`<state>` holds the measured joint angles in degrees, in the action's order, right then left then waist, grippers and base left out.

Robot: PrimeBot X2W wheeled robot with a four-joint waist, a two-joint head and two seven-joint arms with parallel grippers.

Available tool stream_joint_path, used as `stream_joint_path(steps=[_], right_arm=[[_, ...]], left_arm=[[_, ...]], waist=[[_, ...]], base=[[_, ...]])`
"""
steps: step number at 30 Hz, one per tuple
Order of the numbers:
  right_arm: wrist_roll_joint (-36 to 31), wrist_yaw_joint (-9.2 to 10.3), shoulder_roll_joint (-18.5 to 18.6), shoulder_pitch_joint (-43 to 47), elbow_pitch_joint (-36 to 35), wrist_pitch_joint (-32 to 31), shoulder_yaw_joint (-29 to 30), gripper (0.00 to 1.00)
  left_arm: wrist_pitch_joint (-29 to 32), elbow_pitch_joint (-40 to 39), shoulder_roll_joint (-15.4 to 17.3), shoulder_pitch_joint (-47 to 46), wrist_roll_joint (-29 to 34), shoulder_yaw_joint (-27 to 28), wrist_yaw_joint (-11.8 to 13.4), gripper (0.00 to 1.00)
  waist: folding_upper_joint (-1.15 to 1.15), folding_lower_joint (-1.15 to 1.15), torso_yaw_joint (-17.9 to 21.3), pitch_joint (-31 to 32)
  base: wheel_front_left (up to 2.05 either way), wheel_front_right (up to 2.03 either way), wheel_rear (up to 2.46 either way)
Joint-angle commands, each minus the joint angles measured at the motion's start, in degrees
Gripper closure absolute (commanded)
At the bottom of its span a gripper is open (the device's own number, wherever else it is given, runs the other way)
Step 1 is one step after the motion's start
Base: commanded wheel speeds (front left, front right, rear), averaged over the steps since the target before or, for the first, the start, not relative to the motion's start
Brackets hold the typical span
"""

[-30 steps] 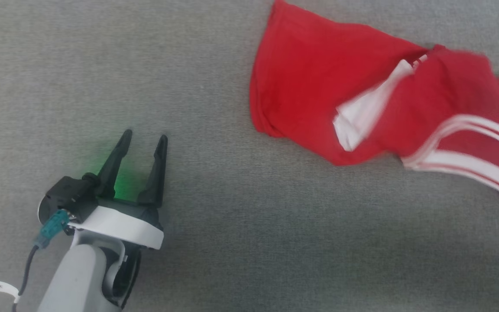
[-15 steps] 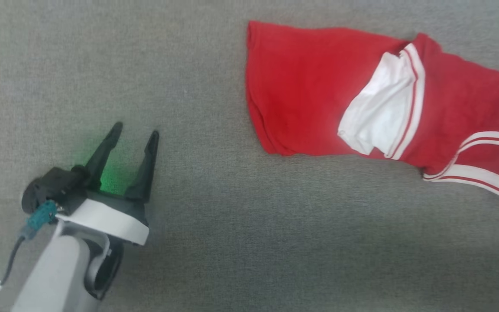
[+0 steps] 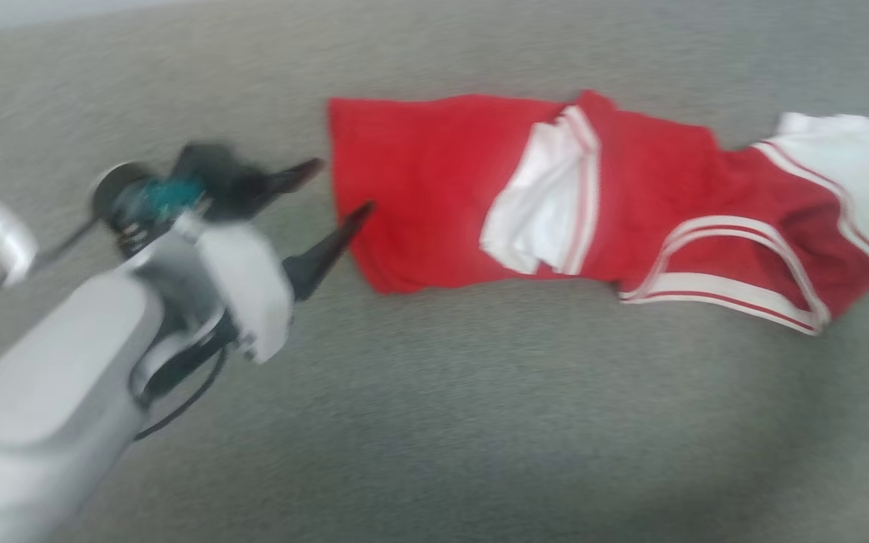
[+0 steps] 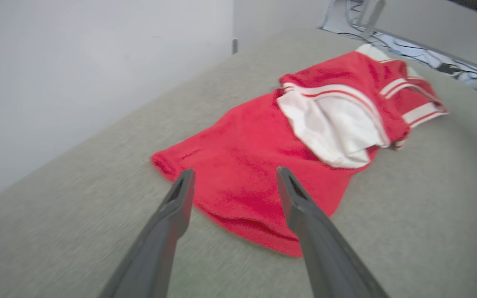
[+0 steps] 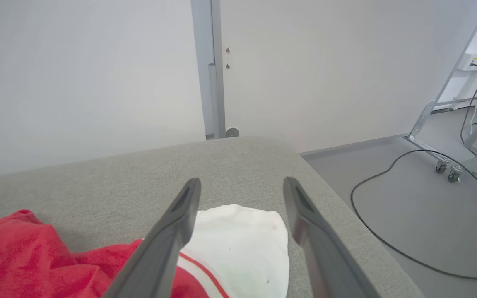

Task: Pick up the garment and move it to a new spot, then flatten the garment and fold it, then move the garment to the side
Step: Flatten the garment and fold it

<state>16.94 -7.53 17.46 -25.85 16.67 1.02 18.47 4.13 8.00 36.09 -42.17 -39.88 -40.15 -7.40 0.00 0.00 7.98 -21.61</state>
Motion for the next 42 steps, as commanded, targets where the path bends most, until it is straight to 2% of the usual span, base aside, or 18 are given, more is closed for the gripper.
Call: stream_joint_path(steps=[1, 3, 6, 9, 11, 19, 25, 30, 31, 32, 33, 34, 35, 38, 42], right_arm=[[0.88, 0.08, -1.40, 0.53, -0.92, 1.68, -1.54, 0.00], [1.36, 0.07, -2.34, 0.76, -1.41, 2.77, -2.99, 0.00], [1.76, 0.07, -3.29, 1.10, -2.19, 3.78, -4.88, 0.00], [1.77, 0.07, -4.07, 1.49, -3.15, 4.22, -6.13, 0.00], [1.85, 0.07, -4.53, 1.61, -3.60, 4.50, -6.65, 0.00], [1.79, 0.07, -5.95, 1.37, -3.33, 5.28, -7.72, 0.00], [1.39, 0.07, -6.65, 0.68, -2.61, 5.67, -8.50, 0.00], [1.22, 0.07, -6.75, 0.36, -2.47, 5.73, -8.89, 0.00], [1.19, 0.07, -6.76, 0.27, -2.52, 5.67, -8.85, 0.00], [1.13, 0.07, -6.78, 0.19, -2.58, 5.57, -8.84, 0.00], [0.96, 0.07, -6.83, 0.12, -2.73, 5.43, -8.84, 0.00], [0.77, 0.07, -6.89, 0.09, -2.89, 5.30, -8.82, 0.00], [0.52, 0.07, -6.79, 0.15, -3.06, 5.16, -8.76, 0.00], [0.03, 0.07, -6.35, 0.55, -4.31, 4.55, -8.18, 0.00], [-0.58, 0.07, -5.56, 1.60, -5.88, 3.40, -7.25, 0.00]], left_arm=[[6.93, 0.40, -0.31, -3.94, -6.35, -2.52, -0.09, 0.00], [15.39, 1.61, -1.74, -6.88, -13.98, -4.53, -0.11, 0.00], [28.72, 6.00, -4.86, -10.23, -25.13, -4.33, 0.81, 0.00], [39.92, 8.78, -6.05, -13.75, -30.79, -5.33, 3.49, 0.00], [44.32, 9.79, -6.65, -15.22, -32.26, -6.05, 4.61, 0.00], [48.47, 12.83, -8.43, -18.10, -34.84, -5.64, 5.36, 0.00], [47.32, 15.42, -8.36, -18.78, -31.57, -7.51, 4.21, 0.00], [48.44, 16.00, -10.11, -17.94, -34.94, -6.48, 3.11, 0.00], [48.08, 15.85, -10.20, -18.15, -35.14, -6.26, 2.81, 0.09], [47.55, 15.90, -10.34, -18.49, -35.07, -6.05, 2.77, 0.29], [47.17, 16.05, -10.60, -18.70, -34.97, -5.98, 2.68, 0.58], [46.53, 16.21, -10.94, -18.91, -34.80, -5.85, 2.58, 0.95], [45.83, 16.55, -11.38, -19.13, -34.73, -5.56, 2.70, 1.00], [43.61, 18.00, -12.73, -19.38, -34.84, -4.80, 2.22, 1.00], [41.42, 18.21, -11.59, -19.21, -35.93, -2.96, 1.15, 1.00]], waist=[[0.00, 0.00, 3.78, 1.45], [0.00, 0.00, 5.30, 1.47], [0.00, 0.00, 7.44, 1.23], [0.00, 0.00, 9.31, 0.60], [0.00, 0.00, 10.35, 0.00], [0.00, 0.00, 12.88, -1.90], [0.00, 0.00, 14.01, -2.70], [0.00, 0.00, 14.15, -3.10], [0.00, 0.00, 14.06, -3.17], [0.00, 0.00, 13.93, -3.23], [0.00, 0.00, 13.75, -3.27], [0.00, 0.00, 13.54, -3.27], [0.00, 0.00, 13.18, -3.24], [0.00, 0.00, 10.99, -2.83], [0.00, 0.00, 7.30, -1.62]], base=[[0.00, 0.00, 0.00], [0.00, 0.00, 0.00], [0.00, 0.00, 0.00], [0.00, 0.00, 0.00], [0.00, 0.00, 0.00], [0.00, 0.00, 0.00], [0.00, 0.00, 0.00], [0.00, 0.00, 0.00], [0.00, 0.00, 0.00], [0.00, 0.00, 0.00], [0.00, 0.00, 0.00], [0.00, 0.00, 0.00], [0.00, 0.00, 0.00], [0.00, 0.00, 0.00], [0.00, 0.00, 0.00]])
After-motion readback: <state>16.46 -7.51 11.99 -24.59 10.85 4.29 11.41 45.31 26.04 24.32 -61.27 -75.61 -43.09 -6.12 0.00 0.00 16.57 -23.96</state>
